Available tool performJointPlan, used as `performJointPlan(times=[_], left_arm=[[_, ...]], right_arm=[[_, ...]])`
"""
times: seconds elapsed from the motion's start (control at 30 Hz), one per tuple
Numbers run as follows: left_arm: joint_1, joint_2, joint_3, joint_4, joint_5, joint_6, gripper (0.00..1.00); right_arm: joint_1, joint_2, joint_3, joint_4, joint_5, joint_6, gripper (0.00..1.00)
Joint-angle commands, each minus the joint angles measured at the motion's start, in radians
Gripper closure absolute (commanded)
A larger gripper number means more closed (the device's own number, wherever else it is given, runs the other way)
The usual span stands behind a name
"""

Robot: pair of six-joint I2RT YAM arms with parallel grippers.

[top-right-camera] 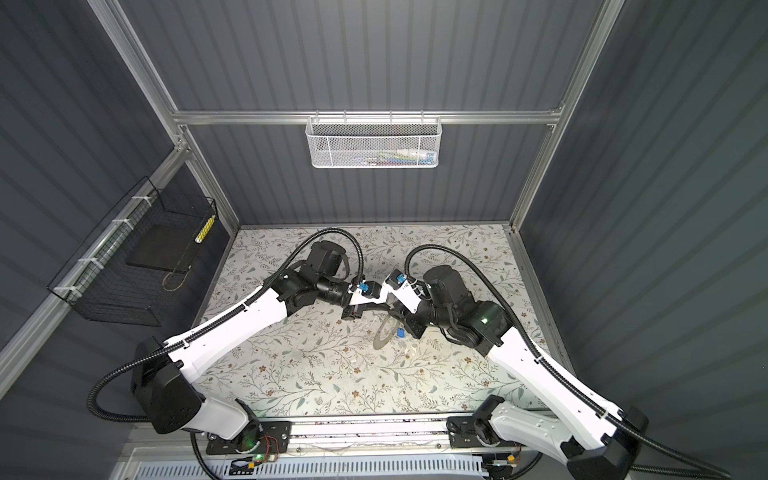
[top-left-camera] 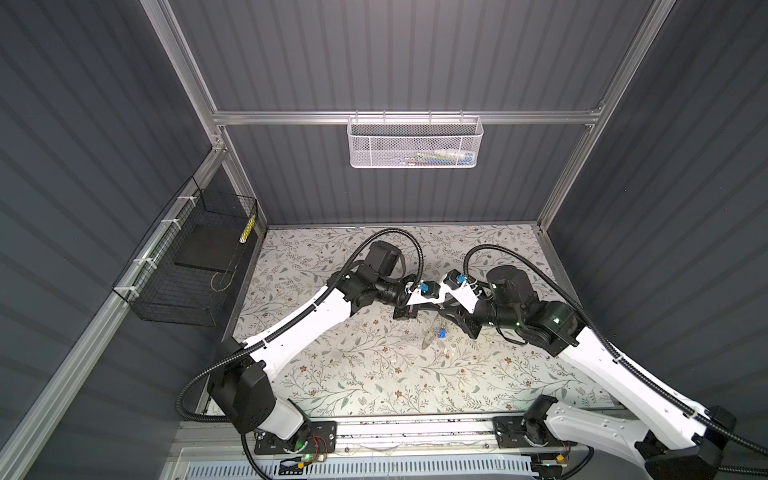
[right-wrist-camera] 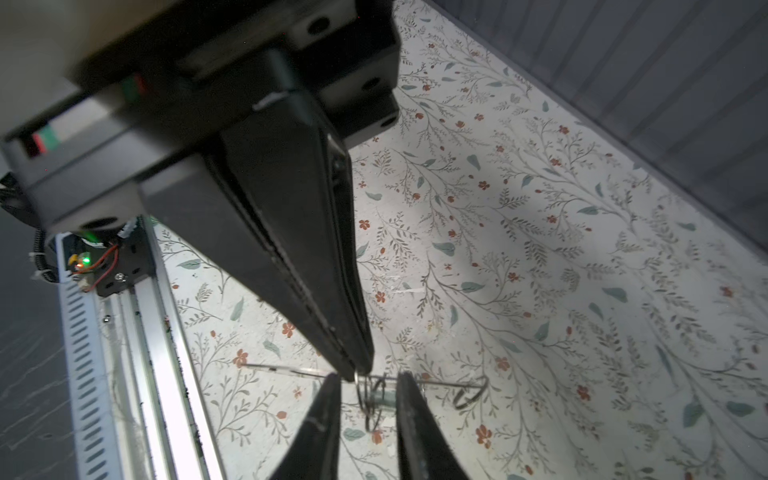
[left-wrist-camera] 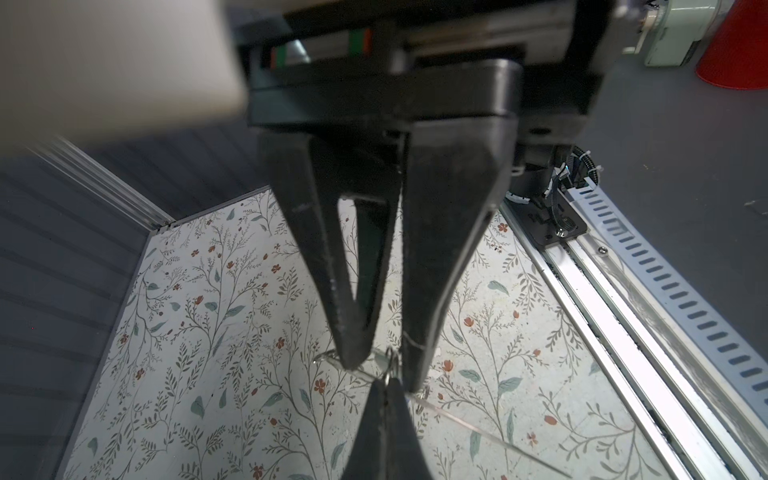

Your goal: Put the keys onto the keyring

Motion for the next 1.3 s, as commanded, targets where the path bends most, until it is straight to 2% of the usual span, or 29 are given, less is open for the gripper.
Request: performJointPlan(times=[0.0, 0.17, 0.43, 0.73, 0.9, 1.27], left_arm=[[0.027, -0.010, -0.022, 0.086, 0.079, -0.113, 1.00], [0.063, -0.046, -0.103, 0.292, 0.154, -0.273, 1.00], [0.071, -0.067, -0.139, 0.435, 0.181, -0.399, 1.00], [0.070, -0.083, -0.153, 0.481, 0.200, -0.429, 1.00], [0.071, -0.092, -0.157, 0.494, 0.202, -0.433, 1.00], [0.070, -0.090, -0.147, 0.457, 0.194, -0.404, 1.00]], right_arm=[[0.001, -0.084, -0.030, 0.044, 0.076, -0.054, 0.63], [-0.007, -0.206, -0.143, 0.113, 0.154, -0.076, 0.57], [-0.008, -0.213, -0.214, 0.205, 0.072, -0.071, 0.56], [-0.007, -0.181, -0.227, 0.295, 0.090, -0.115, 0.56], [-0.008, -0.158, -0.223, 0.353, 0.036, -0.116, 0.55], [-0.008, -0.213, -0.239, 0.338, 0.073, -0.212, 0.65]])
